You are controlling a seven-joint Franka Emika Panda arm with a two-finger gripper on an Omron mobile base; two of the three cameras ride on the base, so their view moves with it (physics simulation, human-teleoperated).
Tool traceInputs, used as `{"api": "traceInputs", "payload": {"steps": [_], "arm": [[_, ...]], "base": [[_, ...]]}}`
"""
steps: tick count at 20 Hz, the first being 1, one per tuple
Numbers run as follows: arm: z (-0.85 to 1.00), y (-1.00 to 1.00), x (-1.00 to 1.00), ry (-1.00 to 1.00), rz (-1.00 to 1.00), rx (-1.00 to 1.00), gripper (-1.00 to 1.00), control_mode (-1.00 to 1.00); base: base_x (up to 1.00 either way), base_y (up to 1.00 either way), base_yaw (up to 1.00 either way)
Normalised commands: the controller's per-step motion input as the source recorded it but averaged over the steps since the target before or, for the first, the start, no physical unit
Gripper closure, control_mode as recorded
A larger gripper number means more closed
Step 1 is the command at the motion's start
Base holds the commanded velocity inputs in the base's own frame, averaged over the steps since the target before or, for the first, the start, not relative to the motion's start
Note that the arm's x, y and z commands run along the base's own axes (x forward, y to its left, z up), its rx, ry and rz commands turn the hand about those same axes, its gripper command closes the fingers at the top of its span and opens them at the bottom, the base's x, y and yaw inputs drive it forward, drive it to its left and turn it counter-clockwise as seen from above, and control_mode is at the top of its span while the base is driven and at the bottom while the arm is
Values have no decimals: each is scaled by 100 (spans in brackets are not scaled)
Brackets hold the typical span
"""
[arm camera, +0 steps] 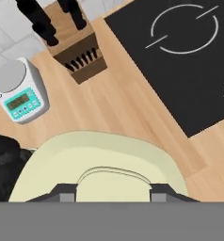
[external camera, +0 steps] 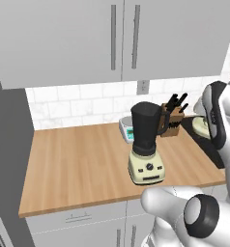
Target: Close the lid blender by securely placing the lid on top.
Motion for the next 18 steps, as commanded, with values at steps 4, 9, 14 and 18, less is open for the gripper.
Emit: {"api": "traceInputs", "payload": {"steps": [4,9,14,18], "arm": [[62,31,-1,-4,1,0,100,-100],[43,42,0,-3,1,0,100,-100],[24,45,0,-1,0,0,100,-100],[8,47,5,-1,0,0,100,-100]], "base": [[0,0,0],[0,0,0],[0,0,0],[0,0,0]]}}
